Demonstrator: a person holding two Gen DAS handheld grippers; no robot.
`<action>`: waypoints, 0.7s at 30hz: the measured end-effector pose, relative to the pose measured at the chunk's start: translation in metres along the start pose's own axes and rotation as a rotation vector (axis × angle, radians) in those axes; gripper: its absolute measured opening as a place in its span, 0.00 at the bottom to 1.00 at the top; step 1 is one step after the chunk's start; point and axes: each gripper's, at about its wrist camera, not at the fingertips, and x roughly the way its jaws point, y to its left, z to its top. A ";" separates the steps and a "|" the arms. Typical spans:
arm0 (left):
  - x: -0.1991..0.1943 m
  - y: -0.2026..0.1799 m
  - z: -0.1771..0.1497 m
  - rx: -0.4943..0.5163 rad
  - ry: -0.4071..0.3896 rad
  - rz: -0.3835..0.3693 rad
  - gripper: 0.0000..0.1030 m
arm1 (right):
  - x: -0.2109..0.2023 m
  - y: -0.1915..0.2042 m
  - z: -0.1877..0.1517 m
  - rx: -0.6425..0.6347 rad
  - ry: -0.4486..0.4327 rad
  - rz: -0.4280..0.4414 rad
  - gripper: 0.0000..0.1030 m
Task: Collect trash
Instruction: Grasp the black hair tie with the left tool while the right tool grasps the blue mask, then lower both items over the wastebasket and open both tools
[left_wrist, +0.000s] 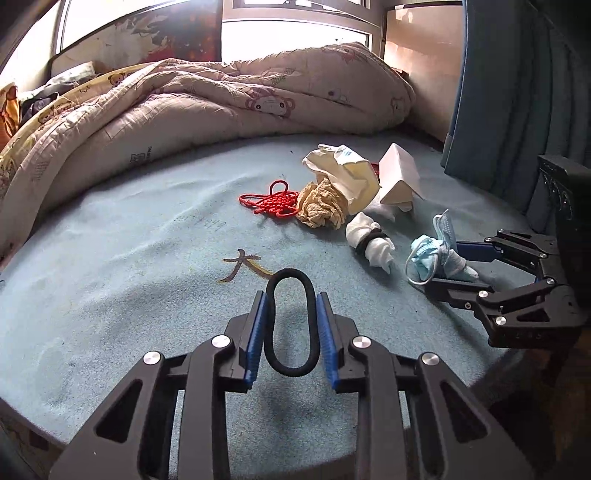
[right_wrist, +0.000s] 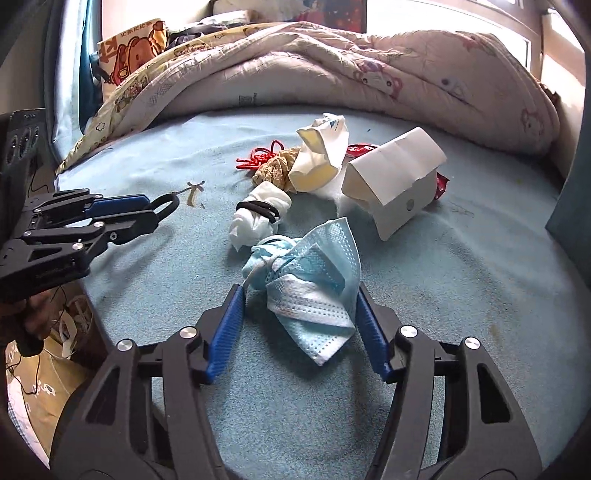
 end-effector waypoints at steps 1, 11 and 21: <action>-0.001 0.000 -0.001 0.000 0.001 0.001 0.25 | 0.001 0.000 0.000 -0.002 -0.007 0.005 0.51; -0.022 -0.004 -0.011 -0.010 -0.009 -0.001 0.25 | -0.015 0.009 -0.004 -0.012 -0.029 -0.005 0.28; -0.064 -0.028 -0.027 0.023 -0.027 -0.016 0.25 | -0.084 0.021 -0.017 -0.007 -0.117 -0.008 0.27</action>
